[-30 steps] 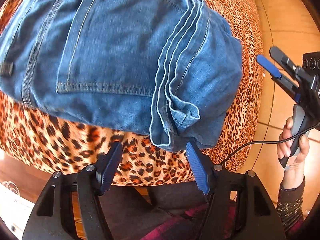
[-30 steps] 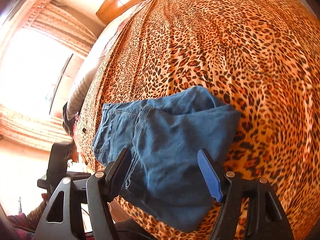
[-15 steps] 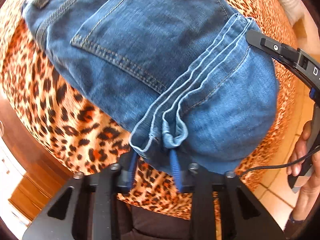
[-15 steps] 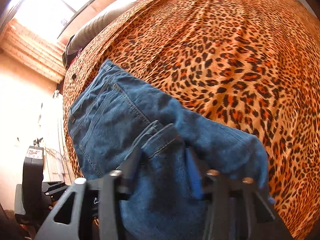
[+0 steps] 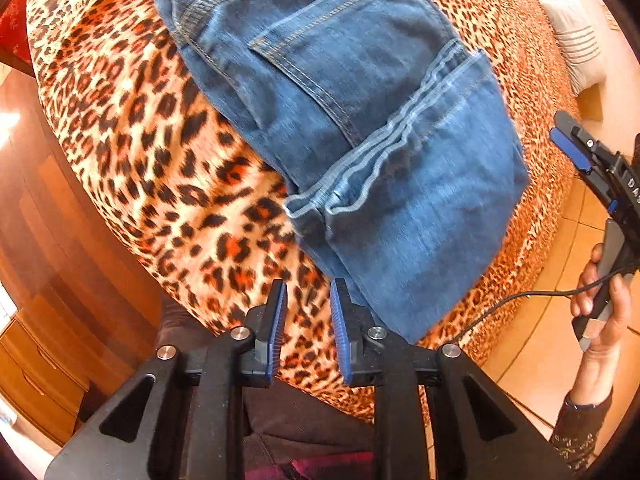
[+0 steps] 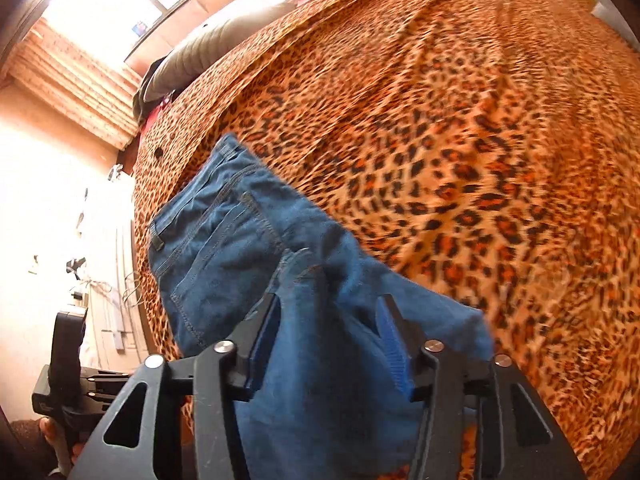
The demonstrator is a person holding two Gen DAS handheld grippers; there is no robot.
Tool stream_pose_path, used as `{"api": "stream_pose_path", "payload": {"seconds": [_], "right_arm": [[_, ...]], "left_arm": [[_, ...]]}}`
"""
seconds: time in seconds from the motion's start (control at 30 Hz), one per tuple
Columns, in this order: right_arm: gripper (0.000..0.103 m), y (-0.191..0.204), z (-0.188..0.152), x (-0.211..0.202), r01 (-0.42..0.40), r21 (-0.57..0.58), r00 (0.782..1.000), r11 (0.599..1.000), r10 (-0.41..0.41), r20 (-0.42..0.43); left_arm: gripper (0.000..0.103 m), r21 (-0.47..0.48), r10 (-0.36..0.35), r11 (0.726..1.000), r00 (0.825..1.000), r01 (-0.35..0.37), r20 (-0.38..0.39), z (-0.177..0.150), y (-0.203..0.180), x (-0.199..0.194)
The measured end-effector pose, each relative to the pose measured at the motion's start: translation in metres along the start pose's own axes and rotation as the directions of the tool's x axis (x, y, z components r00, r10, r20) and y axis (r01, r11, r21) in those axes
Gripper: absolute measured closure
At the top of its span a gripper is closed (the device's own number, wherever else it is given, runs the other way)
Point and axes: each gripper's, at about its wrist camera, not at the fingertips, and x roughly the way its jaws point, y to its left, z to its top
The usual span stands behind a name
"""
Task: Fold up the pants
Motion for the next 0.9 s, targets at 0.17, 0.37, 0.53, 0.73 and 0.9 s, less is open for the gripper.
{"api": "stream_pose_path", "payload": {"seconds": [0.17,0.37,0.53,0.73,0.9], "right_arm": [[0.037,-0.065,-0.043,-0.004,0.035,0.198,0.998,0.979,-0.026,-0.051],[0.043,-0.076,-0.068,0.019,-0.001,0.28,1.0,0.96,0.007,-0.019],[0.092,-0.085,-0.059,0.011,0.028,0.303,0.998,0.953,-0.044,0.046],[0.084,-0.092,-0.047,0.01,0.085,0.294,0.996,0.952,-0.087,-0.007],[0.062,-0.059,-0.02,-0.001,-0.061,0.162,0.997,0.985,0.053,0.057]], "left_arm": [[0.062,0.12,0.009,0.993,0.996,0.002,-0.087,-0.024,-0.043,0.031],[0.062,0.155,0.084,0.986,0.983,-0.058,-0.164,-0.032,-0.057,0.064],[0.062,0.087,0.098,0.993,0.982,-0.085,-0.162,-0.019,-0.066,0.082],[0.062,0.052,0.038,0.998,0.989,-0.031,-0.145,-0.011,-0.045,0.056],[0.058,0.008,-0.034,0.999,0.998,0.035,-0.047,0.0,-0.037,0.022]]}}
